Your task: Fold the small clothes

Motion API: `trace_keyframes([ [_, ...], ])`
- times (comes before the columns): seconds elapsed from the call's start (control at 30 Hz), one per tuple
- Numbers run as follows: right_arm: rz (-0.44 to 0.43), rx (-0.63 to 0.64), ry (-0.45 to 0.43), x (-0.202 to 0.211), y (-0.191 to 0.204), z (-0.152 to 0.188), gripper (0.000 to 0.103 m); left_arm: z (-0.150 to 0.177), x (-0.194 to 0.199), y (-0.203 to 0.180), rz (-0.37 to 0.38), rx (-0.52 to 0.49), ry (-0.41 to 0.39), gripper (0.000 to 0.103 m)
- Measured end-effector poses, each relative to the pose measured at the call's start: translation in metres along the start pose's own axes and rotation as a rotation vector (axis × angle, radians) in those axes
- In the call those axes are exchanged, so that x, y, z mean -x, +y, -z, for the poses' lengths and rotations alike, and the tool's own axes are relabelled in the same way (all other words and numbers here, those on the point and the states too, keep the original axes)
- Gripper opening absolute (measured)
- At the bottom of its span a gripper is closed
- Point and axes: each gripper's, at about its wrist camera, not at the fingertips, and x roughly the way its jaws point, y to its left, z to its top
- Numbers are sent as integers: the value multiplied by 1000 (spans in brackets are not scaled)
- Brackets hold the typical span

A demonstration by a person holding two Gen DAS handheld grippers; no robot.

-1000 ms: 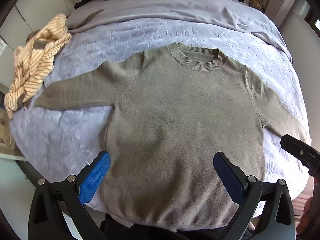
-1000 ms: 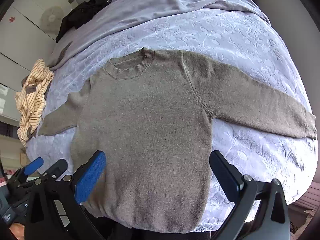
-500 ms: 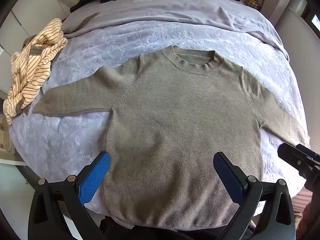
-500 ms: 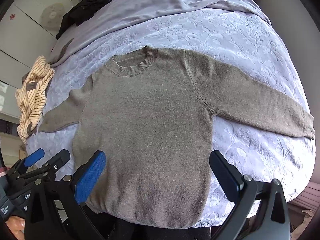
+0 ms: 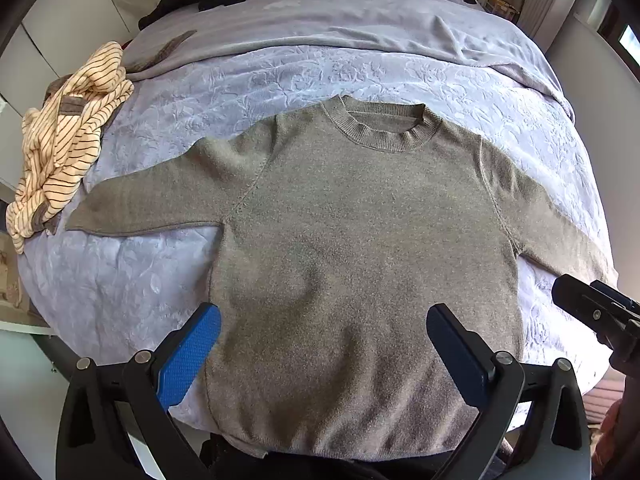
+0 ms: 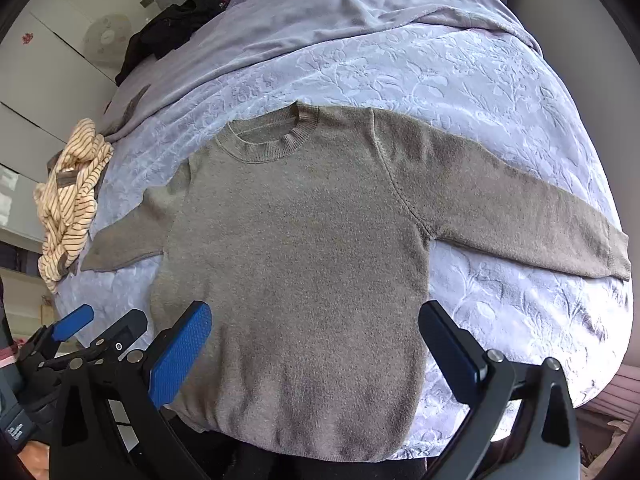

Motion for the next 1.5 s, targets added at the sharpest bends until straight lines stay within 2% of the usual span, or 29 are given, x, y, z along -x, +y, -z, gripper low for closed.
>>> trace_keyframes([
  [0.3, -81, -23, 17, -3, 3, 4, 103, 0, 3, -3, 2, -7, -11, 103],
  [0.6, -10, -5, 23, -2, 4, 3, 103, 1, 4, -4, 3, -8, -15, 103],
  [1.23, -5, -19, 36, -6, 3, 4, 103, 2, 2, 1, -5, -11, -11, 103],
  [1.5, 16, -23, 43, -12, 10, 3, 103, -3, -11, 9, 22, -19, 0, 103],
])
